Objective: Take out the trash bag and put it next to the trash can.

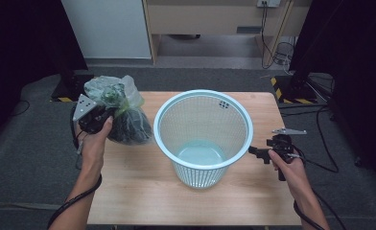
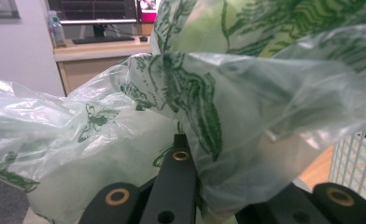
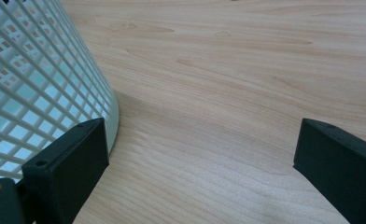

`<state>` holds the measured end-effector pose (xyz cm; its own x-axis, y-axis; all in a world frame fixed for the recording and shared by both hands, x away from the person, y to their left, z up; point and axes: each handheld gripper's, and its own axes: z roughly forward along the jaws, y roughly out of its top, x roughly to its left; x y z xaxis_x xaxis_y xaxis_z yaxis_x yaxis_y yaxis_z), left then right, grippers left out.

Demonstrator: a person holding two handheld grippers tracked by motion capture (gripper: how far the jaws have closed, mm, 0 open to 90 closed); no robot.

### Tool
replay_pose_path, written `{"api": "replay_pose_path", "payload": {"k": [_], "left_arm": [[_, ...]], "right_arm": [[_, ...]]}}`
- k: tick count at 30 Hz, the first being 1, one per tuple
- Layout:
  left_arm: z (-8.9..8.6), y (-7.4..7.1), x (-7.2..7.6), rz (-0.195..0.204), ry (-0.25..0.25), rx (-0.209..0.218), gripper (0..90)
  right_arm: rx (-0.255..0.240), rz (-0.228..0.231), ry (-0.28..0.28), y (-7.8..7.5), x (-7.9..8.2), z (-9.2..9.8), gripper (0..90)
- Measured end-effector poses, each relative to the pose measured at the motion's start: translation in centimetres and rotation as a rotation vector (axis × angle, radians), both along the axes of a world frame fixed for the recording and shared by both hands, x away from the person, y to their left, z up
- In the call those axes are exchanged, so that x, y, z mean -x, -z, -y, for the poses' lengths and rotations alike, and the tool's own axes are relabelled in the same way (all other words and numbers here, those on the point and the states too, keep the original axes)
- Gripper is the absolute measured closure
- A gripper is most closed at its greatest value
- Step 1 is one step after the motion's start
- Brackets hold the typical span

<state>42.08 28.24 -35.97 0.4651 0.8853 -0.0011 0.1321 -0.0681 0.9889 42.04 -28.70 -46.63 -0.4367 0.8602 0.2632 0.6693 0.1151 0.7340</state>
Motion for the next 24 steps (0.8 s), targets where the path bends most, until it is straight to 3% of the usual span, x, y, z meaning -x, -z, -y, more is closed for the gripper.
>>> {"api": "replay_pose_path", "payload": {"k": [12, 15, 24], "left_arm": [[2.2, 2.0, -2.9, -0.035, 0.003, -0.031, 88.5], [2.6, 2.8, -3.6, -0.044, -0.003, -0.055, 88.4], [3.3, 7.8, -2.3, -0.119, 0.006, -0.062, 87.3]], "right_arm": [[-0.003, -0.011, 0.003, 1.1, -0.2, -0.3, 3.4], [0.009, -0.007, 0.006, 1.2, -0.4, -0.2, 3.4], [0.037, -0.030, 0.011, 3.6, -0.8, -0.5, 3.6]]}}
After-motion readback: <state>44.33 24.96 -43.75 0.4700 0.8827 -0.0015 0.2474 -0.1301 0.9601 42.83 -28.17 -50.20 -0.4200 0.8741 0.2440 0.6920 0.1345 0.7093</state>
